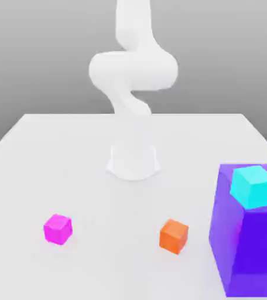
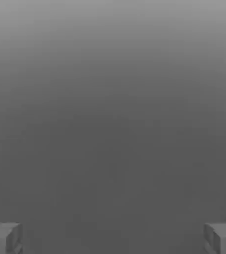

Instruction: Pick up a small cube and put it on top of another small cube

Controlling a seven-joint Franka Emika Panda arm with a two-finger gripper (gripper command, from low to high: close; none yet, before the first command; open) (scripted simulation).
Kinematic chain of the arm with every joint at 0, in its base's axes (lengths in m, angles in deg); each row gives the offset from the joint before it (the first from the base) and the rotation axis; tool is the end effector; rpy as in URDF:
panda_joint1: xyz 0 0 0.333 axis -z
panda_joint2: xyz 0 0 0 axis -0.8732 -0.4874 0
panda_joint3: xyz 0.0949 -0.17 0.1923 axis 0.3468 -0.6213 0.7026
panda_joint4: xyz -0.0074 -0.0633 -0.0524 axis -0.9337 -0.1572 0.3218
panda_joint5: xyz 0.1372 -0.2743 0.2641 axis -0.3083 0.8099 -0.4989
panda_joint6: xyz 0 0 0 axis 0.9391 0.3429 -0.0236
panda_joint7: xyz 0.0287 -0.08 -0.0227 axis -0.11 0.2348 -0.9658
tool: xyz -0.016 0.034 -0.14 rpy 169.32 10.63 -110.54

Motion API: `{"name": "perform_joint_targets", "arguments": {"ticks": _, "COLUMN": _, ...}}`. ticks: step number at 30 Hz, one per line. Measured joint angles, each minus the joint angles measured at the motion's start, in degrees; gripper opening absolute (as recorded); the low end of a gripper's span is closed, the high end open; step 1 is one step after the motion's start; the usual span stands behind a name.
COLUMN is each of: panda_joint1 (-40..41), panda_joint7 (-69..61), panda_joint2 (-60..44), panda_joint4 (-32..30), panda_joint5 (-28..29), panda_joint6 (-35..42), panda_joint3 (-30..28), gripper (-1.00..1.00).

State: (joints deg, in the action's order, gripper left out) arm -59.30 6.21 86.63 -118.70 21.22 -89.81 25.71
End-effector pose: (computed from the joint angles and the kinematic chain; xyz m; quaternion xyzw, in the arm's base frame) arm 0.4434 -0.0230 0.6002 -0.8550 0.3799 -0.3288 0.1287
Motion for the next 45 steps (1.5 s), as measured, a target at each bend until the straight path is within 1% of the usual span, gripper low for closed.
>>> {"name": "perform_joint_targets", "arguments": {"ticks": 7, "panda_joint1": 4.93, "panda_joint7": -1.11, "panda_joint2": -15.13, "panda_joint4": -9.52, "panda_joint5": 2.53, "panda_joint6": -10.15, "panda_joint3": -4.77, "gripper": 0.0}}
{"name": "perform_joint_targets", "arguments": {"ticks": 12, "panda_joint1": 8.13, "panda_joint7": -2.79, "panda_joint2": -25.73, "panda_joint4": -16.18, "panda_joint5": 3.09, "panda_joint6": -17.29, "panda_joint3": -8.81, "gripper": 0.0}}
{"name": "perform_joint_targets", "arguments": {"ticks": 16, "panda_joint1": 10.24, "panda_joint7": -5.27, "panda_joint2": -34.09, "panda_joint4": -21.44, "panda_joint5": 1.9, "panda_joint6": -22.92, "panda_joint3": -12.08, "gripper": 0.0}}
{"name": "perform_joint_targets", "arguments": {"ticks": 19, "panda_joint1": 12.31, "panda_joint7": -8.59, "panda_joint2": -40.47, "panda_joint4": -25.39, "panda_joint5": -1.07, "panda_joint6": -27.13, "panda_joint3": -13.71, "gripper": 0.0}}
{"name": "perform_joint_targets", "arguments": {"ticks": 22, "panda_joint1": 14.37, "panda_joint7": -12.98, "panda_joint2": -46.88, "panda_joint4": -26.12, "panda_joint5": -6.54, "panda_joint6": -31.78, "panda_joint3": -11.65, "gripper": 0.0}}
{"name": "perform_joint_targets", "arguments": {"ticks": 26, "panda_joint1": 20.1, "panda_joint7": -17.34, "panda_joint2": -55.18, "panda_joint4": -24.69, "panda_joint5": -12.26, "panda_joint6": -38.35, "panda_joint3": -4.64, "gripper": 0.0}}
{"name": "perform_joint_targets", "arguments": {"ticks": 27, "panda_joint1": 21.74, "panda_joint7": -17.53, "panda_joint2": -57.15, "panda_joint4": -24.32, "panda_joint5": -12.48, "panda_joint6": -39.97, "panda_joint3": -2.95, "gripper": -1.0}}
{"name": "perform_joint_targets", "arguments": {"ticks": 32, "panda_joint1": 21.75, "panda_joint7": -17.4, "panda_joint2": -57.15, "panda_joint4": -24.31, "panda_joint5": -12.35, "panda_joint6": -39.92, "panda_joint3": -2.94, "gripper": -1.0}}
{"name": "perform_joint_targets", "arguments": {"ticks": 33, "panda_joint1": 22.58, "panda_joint7": -17.66, "panda_joint2": -58.14, "panda_joint4": -24.12, "panda_joint5": -12.65, "panda_joint6": -40.76, "panda_joint3": -2.06, "gripper": -1.0}}
{"name": "perform_joint_targets", "arguments": {"ticks": 35, "panda_joint1": 21.67, "panda_joint7": -16.99, "panda_joint2": -56.32, "panda_joint4": -24.5, "panda_joint5": -11.78, "panda_joint6": -39.29, "panda_joint3": -3.17, "gripper": -1.0}}
{"name": "perform_joint_targets", "arguments": {"ticks": 39, "panda_joint1": 19.41, "panda_joint7": -12.68, "panda_joint2": -48.71, "panda_joint4": -26.06, "panda_joint5": -6.02, "panda_joint6": -33.29, "panda_joint3": -6.84, "gripper": -1.0}}
{"name": "perform_joint_targets", "arguments": {"ticks": 41, "panda_joint1": 19.14, "panda_joint7": -10.56, "panda_joint2": -44.75, "panda_joint4": -26.53, "panda_joint5": -3.15, "panda_joint6": -29.87, "panda_joint3": -7.38, "gripper": -1.0}}
{"name": "perform_joint_targets", "arguments": {"ticks": 45, "panda_joint1": 12.52, "panda_joint7": -8.68, "panda_joint2": -41.15, "panda_joint4": -20.69, "panda_joint5": -1.87, "panda_joint6": -20.54, "panda_joint3": -4.22, "gripper": -1.0}}
